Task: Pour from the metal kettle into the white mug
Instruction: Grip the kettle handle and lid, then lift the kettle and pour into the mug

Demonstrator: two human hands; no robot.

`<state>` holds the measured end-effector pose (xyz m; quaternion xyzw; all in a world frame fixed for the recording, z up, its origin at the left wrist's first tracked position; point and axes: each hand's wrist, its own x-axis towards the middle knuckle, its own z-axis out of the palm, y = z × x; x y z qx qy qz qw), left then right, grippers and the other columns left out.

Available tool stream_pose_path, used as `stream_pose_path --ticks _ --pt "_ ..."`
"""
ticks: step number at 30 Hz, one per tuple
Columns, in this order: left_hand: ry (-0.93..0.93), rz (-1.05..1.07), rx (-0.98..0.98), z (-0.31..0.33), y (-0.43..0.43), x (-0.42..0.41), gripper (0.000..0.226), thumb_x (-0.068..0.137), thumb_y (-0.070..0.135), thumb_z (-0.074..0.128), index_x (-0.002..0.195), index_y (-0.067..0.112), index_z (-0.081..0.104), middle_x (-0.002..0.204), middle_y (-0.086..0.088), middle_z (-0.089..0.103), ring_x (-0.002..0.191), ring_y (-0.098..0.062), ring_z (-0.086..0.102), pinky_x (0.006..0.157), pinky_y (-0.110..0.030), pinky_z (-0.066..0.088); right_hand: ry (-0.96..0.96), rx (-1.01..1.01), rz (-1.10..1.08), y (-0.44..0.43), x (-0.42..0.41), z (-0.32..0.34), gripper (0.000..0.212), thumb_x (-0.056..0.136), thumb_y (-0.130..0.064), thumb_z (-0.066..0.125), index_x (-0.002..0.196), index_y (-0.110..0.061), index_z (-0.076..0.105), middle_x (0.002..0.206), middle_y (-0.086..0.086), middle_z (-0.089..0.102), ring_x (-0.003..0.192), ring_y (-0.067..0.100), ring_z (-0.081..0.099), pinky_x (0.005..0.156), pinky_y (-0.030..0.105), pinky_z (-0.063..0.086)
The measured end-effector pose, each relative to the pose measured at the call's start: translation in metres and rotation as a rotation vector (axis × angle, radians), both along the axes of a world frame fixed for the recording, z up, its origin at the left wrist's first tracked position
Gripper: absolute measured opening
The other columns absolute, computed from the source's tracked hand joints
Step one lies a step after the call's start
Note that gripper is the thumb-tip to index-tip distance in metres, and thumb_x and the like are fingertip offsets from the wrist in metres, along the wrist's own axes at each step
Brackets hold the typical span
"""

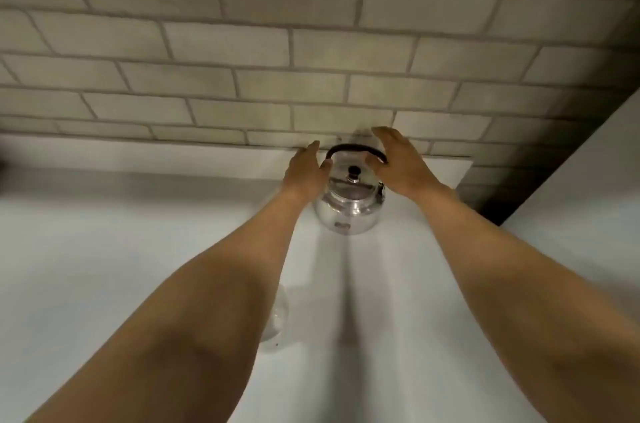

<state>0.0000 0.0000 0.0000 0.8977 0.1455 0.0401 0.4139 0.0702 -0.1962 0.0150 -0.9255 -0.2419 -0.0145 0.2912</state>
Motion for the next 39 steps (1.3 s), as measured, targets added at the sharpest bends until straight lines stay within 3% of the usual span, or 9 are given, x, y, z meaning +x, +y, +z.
stream_pose_path --ticks 5,7,10,16,19,25,31,35,39 --pt "0.033 0.0 -0.073 -0.012 -0.004 0.012 0.05 0.11 0.03 0.048 0.159 0.02 0.042 0.159 -0.012 0.051 0.145 -0.032 0.049 0.117 -0.038 0.04 0.075 0.023 0.083 0.016 0.01 -0.008 0.058 0.101 -0.044 0.055 0.153 -0.019 0.048 0.151 0.008 0.054 0.136 0.028 0.053 0.11 0.035 0.04" --pt "0.026 0.023 -0.082 -0.016 -0.007 0.015 0.04 0.11 0.026 0.046 0.149 0.02 0.054 0.143 -0.012 0.065 0.131 -0.035 0.061 0.104 -0.038 0.049 0.069 0.008 0.084 0.022 0.013 -0.013 0.049 0.102 -0.042 0.053 0.146 -0.022 0.056 0.14 0.008 0.062 0.126 0.03 0.059 0.097 0.035 0.043" --pt "0.012 0.082 -0.026 -0.019 -0.011 0.016 0.035 0.11 0.025 0.043 0.14 0.021 0.06 0.129 -0.013 0.072 0.117 -0.037 0.065 0.086 -0.035 0.046 0.04 0.015 0.046 0.025 0.017 -0.015 0.041 0.105 -0.046 0.049 0.133 -0.02 0.065 0.126 0.007 0.071 0.115 0.029 0.064 0.084 0.033 0.043" --pt "0.066 0.028 0.03 0.0 -0.011 0.007 0.034 0.107 0.022 0.052 0.139 0.018 0.062 0.128 -0.011 0.073 0.118 -0.035 0.067 0.094 -0.038 0.052 0.118 0.157 0.054 0.012 0.009 -0.013 0.028 0.102 -0.045 0.057 0.109 -0.022 0.07 0.096 -0.003 0.074 0.088 0.014 0.068 0.07 0.027 0.048" --pt "0.004 0.001 0.025 0.021 -0.012 -0.015 0.051 0.1 0.029 0.065 0.149 0.022 0.053 0.14 -0.006 0.065 0.123 -0.029 0.065 0.104 -0.04 0.052 0.064 0.165 0.046 0.004 -0.006 -0.006 0.022 0.099 -0.049 0.061 0.101 -0.028 0.07 0.084 -0.011 0.072 0.078 0.002 0.066 0.064 0.024 0.046" --pt "-0.301 -0.077 0.181 0.041 -0.034 -0.099 0.062 0.092 0.045 0.073 0.149 0.028 0.054 0.145 -0.007 0.055 0.13 -0.031 0.058 0.101 -0.044 0.053 -0.078 0.192 -0.046 -0.017 -0.048 0.033 0.03 0.091 -0.06 0.064 0.094 -0.031 0.072 0.08 -0.018 0.07 0.079 -0.003 0.064 0.064 0.018 0.042" --pt "-0.283 -0.03 -0.008 0.014 -0.082 -0.181 0.066 0.099 0.066 0.052 0.158 0.046 0.03 0.154 0.002 0.034 0.146 -0.022 0.034 0.107 -0.039 0.044 -0.131 0.214 -0.08 -0.041 -0.105 0.073 0.033 0.088 -0.063 0.064 0.089 -0.032 0.075 0.079 -0.016 0.072 0.078 0.006 0.066 0.065 0.026 0.044" --pt "-0.276 -0.066 -0.066 0.002 -0.105 -0.213 0.073 0.097 0.073 0.045 0.158 0.06 0.007 0.17 0.013 0.007 0.159 -0.016 0.012 0.11 -0.038 0.035 -0.136 0.228 -0.049 -0.052 -0.148 0.085 0.033 0.089 -0.061 0.068 0.088 -0.03 0.078 0.076 -0.015 0.072 0.076 0.004 0.065 0.069 0.031 0.05" --pt "-0.285 -0.097 -0.133 -0.004 -0.117 -0.235 0.083 0.098 0.07 0.049 0.161 0.057 -0.005 0.176 0.01 -0.001 0.164 -0.018 0.002 0.119 -0.039 0.027 -0.095 0.242 -0.019 -0.059 -0.18 0.083 0.038 0.086 -0.066 0.067 0.085 -0.029 0.077 0.075 -0.012 0.074 0.075 0.008 0.068 0.07 0.033 0.052"
